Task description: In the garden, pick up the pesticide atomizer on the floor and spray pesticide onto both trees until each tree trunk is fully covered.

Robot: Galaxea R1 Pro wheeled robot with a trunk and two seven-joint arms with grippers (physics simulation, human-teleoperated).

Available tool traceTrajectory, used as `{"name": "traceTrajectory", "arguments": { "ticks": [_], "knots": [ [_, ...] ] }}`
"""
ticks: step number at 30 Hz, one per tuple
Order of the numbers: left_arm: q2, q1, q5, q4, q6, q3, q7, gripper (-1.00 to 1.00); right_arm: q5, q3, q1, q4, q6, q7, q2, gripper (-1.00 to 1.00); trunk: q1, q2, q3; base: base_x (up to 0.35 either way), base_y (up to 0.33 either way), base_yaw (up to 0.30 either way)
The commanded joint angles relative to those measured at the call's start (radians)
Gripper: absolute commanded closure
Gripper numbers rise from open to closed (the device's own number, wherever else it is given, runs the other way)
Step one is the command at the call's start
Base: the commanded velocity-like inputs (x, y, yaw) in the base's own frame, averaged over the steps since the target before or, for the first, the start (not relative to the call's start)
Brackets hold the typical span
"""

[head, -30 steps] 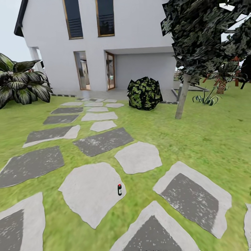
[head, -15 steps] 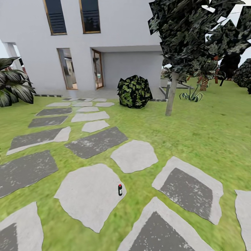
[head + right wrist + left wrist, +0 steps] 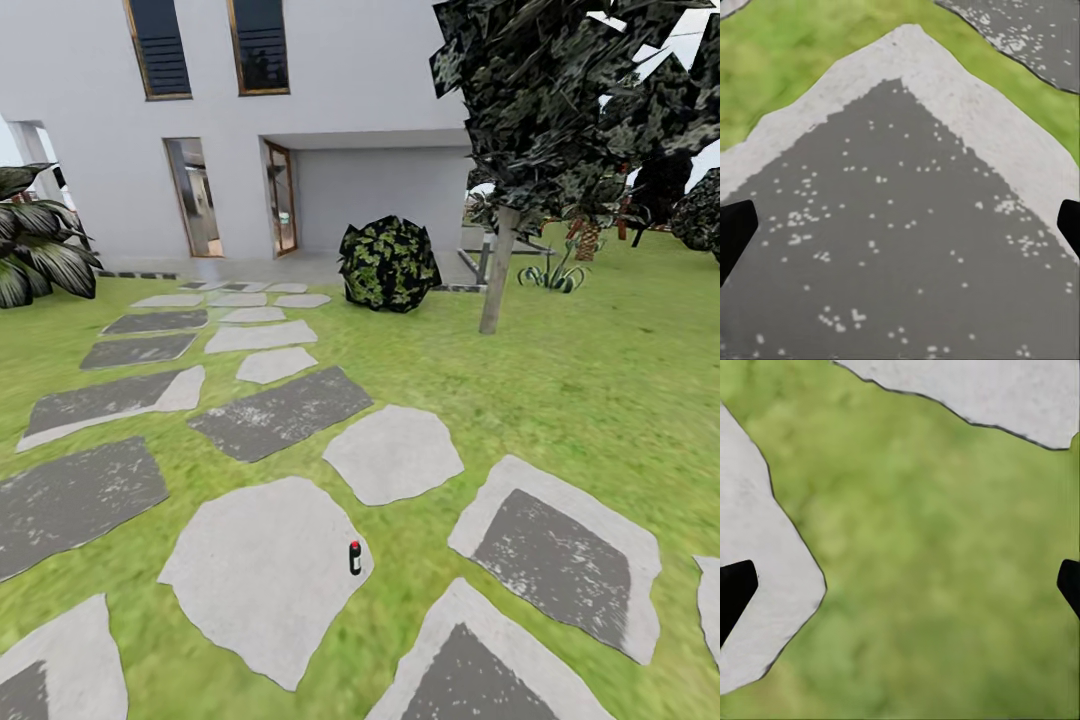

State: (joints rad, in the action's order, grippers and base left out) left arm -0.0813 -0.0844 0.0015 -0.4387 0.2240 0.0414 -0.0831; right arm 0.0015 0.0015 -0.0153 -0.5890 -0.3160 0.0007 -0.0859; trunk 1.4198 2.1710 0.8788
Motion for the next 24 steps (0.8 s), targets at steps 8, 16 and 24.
{"name": "traceTrajectory", "arguments": {
  "ticks": [8, 16, 24],
  "knots": [
    [0.000, 0.000, 0.000, 0.000, 0.000, 0.000, 0.000, -1.00, 0.000, 0.000, 0.000, 0.000, 0.000, 0.001, 0.001, -1.00, 0.000, 0.000, 0.000, 0.230, 0.272, 0.000],
    [0.000, 0.000, 0.001, 0.000, 0.000, 0.000, 0.000, -1.00, 0.000, 0.000, 0.000, 0.001, 0.000, 0.001, 0.000, -1.00, 0.000, 0.000, -0.005, 0.165, 0.300, -0.141],
    [0.000, 0.000, 0.001, 0.002, 0.000, -0.001, 0.000, -1.00, 0.000, 0.000, 0.000, 0.001, 0.000, 0.001, 0.000, -1.00, 0.000, 0.000, -0.012, 0.008, 0.329, -0.216]
  ]
}}
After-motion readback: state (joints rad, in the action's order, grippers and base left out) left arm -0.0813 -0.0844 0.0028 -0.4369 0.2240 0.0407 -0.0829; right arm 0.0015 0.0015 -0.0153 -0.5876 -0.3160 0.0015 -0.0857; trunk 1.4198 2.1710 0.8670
